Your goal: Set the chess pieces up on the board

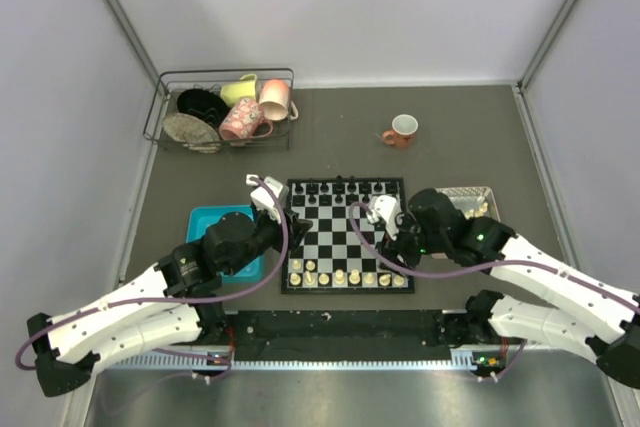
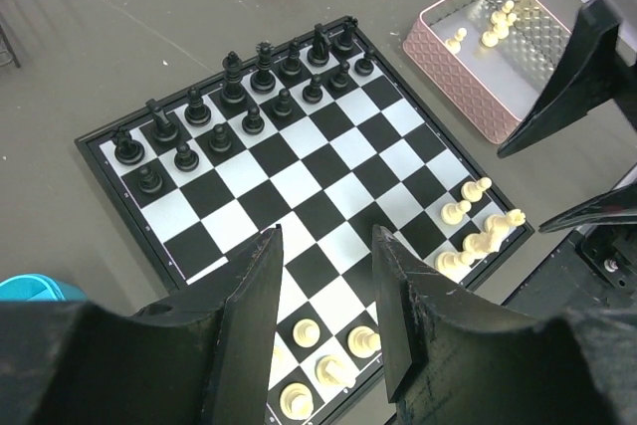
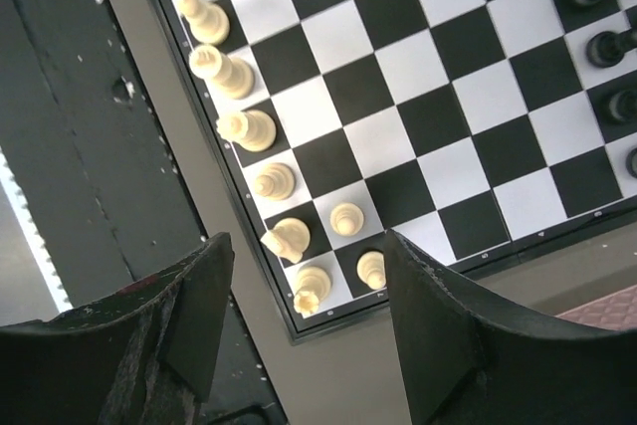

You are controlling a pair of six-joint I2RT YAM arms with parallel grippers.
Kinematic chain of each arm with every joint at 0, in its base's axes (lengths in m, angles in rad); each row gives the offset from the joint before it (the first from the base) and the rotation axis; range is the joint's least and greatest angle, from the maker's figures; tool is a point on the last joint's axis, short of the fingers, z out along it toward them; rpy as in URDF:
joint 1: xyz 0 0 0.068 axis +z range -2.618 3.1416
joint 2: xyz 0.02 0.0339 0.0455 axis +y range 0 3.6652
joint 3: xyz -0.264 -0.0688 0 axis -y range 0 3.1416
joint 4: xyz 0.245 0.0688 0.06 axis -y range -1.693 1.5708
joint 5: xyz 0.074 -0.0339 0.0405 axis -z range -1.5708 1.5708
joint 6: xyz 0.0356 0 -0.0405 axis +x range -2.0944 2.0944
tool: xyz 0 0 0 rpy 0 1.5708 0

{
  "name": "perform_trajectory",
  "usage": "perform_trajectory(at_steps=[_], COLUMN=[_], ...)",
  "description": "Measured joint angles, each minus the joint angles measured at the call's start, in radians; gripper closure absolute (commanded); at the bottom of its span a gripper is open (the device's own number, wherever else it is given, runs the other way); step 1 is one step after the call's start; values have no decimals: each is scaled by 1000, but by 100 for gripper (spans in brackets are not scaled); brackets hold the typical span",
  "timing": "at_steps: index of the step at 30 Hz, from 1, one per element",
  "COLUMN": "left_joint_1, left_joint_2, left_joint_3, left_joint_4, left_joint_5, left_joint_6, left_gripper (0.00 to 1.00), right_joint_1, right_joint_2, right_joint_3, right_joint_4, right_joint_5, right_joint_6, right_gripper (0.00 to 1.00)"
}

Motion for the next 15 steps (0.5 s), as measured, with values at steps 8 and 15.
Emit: perform_trajectory(at_steps=[8, 15], left_joint_1=[0, 1], left_joint_2=[0, 9], left_joint_3=[-2, -2], left_joint_4=[-2, -1], left_joint_5=[-5, -7], left_joint_6=[0, 0], left_gripper=[54, 54], right_joint_1=[5, 63], right_joint_2=[101, 118], right_joint_3=[1, 1], right_joint_4=[-53, -86], right_joint_5=[4, 6], right_joint_6=[-105, -156], right_gripper=[41, 45])
